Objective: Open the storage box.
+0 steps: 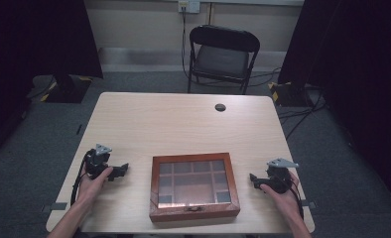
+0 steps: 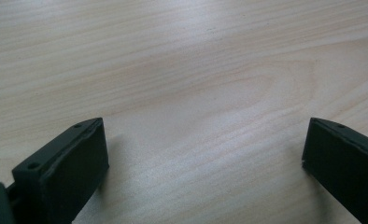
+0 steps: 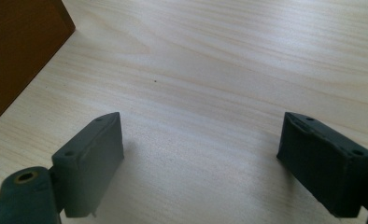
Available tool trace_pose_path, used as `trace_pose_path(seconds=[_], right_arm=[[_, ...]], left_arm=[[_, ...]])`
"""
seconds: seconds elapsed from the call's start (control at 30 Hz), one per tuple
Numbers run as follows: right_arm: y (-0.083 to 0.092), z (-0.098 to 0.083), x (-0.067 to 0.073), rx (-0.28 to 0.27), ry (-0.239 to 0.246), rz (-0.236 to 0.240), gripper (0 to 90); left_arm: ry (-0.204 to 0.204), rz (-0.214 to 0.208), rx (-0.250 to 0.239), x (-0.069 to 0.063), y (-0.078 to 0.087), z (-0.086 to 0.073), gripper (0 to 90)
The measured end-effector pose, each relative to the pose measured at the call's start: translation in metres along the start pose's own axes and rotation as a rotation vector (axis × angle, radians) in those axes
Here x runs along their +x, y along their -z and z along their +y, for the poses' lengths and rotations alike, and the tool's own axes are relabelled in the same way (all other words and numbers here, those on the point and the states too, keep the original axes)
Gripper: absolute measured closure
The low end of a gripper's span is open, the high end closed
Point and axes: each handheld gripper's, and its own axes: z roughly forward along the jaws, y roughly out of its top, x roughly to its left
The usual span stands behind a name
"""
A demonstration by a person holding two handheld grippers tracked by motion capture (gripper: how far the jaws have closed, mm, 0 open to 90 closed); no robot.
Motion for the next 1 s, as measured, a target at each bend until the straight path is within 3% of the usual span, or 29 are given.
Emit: trace_pose_path(seconds=[0.1,0.23,0.33,0.5,0.83,1.0], right_arm=[[0.001,0.0,0.0,0.004,0.004,0.001,16.9],[0.005,0.004,0.001,0.023,0.016,0.043,24.4],[0.011,0.01,0.005,0.003,0.015,0.083,30.8],[0.027,0.023,0.017,-0.06,0.023,0.195,41.4],[0.056,0.046,0.056,-0.142,0.135,0.426,56.5],[0.065,0.053,0.084,-0.142,0.213,0.538,63.1]], left_arm=[[0.0,0.0,0.0,0.0,0.0,0.0,0.0],[-0.004,0.0,0.003,0.0,0.0,0.0,0.0],[-0.003,0.0,0.002,0.0,0.0,0.0,0.0],[0.0,0.0,0.0,0.0,0.0,0.0,0.0],[-0.002,0.0,0.002,0.0,0.0,0.0,0.0],[-0.002,0.0,0.002,0.0,0.0,0.0,0.0]])
